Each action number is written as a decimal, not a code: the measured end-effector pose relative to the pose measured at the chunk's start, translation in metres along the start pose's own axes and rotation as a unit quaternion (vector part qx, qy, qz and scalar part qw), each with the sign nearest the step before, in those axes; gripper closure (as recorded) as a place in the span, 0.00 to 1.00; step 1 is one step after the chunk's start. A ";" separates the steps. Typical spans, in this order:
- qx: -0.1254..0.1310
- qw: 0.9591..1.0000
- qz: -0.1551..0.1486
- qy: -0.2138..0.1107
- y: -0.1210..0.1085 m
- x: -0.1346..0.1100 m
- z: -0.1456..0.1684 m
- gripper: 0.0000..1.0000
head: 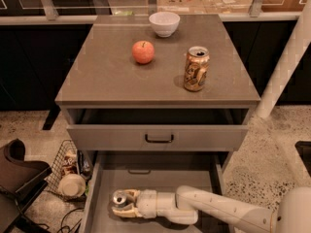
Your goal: Pick redbull can from middle drawer and place on counter
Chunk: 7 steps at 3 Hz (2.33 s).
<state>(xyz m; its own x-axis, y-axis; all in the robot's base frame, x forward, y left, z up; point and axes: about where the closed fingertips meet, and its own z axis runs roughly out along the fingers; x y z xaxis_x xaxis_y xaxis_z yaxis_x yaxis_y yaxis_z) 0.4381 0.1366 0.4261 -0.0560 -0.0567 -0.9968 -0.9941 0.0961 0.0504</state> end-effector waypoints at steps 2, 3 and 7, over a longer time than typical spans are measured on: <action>-0.025 1.000 0.006 -0.007 0.034 -0.052 0.007 1.00; -0.021 1.000 -0.004 0.007 0.051 -0.080 0.009 1.00; 0.092 0.992 -0.080 0.034 0.063 -0.267 0.019 1.00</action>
Offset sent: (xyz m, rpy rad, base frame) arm -0.0523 0.0190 0.0869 -0.0065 0.0103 0.0645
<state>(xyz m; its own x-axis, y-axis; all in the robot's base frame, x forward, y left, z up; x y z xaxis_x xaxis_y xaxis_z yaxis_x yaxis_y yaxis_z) 0.3921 0.1772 0.6940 0.0882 -0.1520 -0.9844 -0.9572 0.2606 -0.1260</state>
